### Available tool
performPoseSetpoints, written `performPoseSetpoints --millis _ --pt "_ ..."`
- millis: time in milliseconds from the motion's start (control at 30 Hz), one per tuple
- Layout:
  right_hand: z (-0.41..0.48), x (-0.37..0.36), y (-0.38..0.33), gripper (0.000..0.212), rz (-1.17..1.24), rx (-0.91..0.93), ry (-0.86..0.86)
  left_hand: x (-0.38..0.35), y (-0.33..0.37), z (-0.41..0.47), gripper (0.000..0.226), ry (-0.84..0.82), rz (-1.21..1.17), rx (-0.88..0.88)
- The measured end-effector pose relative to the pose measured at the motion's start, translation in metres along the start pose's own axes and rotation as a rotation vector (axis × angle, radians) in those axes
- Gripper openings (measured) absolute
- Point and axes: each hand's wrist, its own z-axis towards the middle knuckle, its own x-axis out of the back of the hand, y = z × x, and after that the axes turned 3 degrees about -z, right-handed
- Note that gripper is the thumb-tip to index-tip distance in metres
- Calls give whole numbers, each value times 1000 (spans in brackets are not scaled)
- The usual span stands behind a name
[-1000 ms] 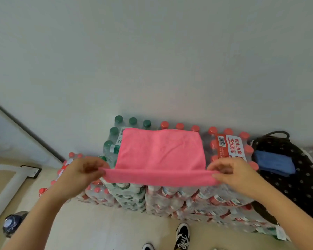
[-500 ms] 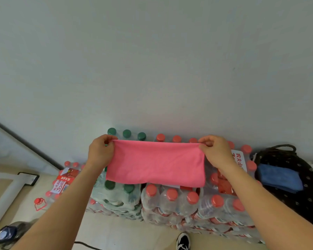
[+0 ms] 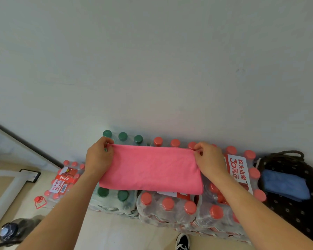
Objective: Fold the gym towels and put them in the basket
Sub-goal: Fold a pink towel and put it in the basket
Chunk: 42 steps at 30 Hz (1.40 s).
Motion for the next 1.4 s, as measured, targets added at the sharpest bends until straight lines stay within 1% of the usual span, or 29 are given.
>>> performPoseSetpoints --millis 67,133,200,267,333,400,433,567,700,800,867,933,1000,1067,1100,1133,1167,1200,1233,1300,1333,1400 --pt "-1 0 -1 22 -25 2 -40 -1 -3 -1 26 14 18 -10" --pt "-2 4 -5 32 -24 -25 -95 1 -4 -3 37 26 14 -3" --pt "-5 9 -9 48 49 -103 -182 11 -3 -12 50 52 -33 50" --pt "-13 14 -11 63 125 -179 -259 21 -4 -28 58 63 -111 129" --pt "-29 14 -14 72 136 -214 -274 24 -10 -50 59 6 -175 181" --pt "-51 10 -19 70 115 -225 -216 21 -19 -70 55 -66 -233 195" --pt "-61 8 -22 67 108 -228 -176 19 -24 -76 53 -75 -256 187" --pt "-80 -2 -20 58 131 -240 -69 17 -32 -87 43 -15 -271 148" --pt "-83 -15 -21 43 111 -194 59 15 -29 -96 35 77 -194 36" --pt "-87 -22 -21 43 95 -171 138 15 -31 -98 33 97 -157 -5" --pt "-91 -25 -19 46 79 -167 143 16 -33 -98 34 101 -119 -41" --pt "-96 -26 -16 48 29 -152 112 17 -36 -99 35 79 -57 -92" --pt "-102 -24 -15 51 -72 -126 96 18 -39 -101 37 72 50 -116" --pt "-103 -23 -18 54 -243 -44 175 18 -36 -101 37 138 179 -177" --pt "-101 -24 -24 53 -307 14 214 14 -30 -101 35 163 225 -244" --pt "-98 -28 -33 52 -340 82 226 8 -21 -100 33 155 263 -332" --pt "-96 -36 -43 53 -348 165 209 -1 -12 -100 34 109 292 -424" --pt "-94 -47 -54 55 -337 249 147 -14 -3 -100 38 35 311 -498" --pt "-93 -59 -64 56 -323 310 57 -26 3 -101 44 -52 331 -530" --pt "-91 -79 -72 55 -363 368 -91 -44 8 -102 52 -170 401 -483" --pt "-90 -82 -70 55 -400 371 -142 -47 4 -101 55 -192 446 -451" --pt "-84 -76 -53 60 -441 344 -176 -39 -12 -98 59 -182 538 -417"
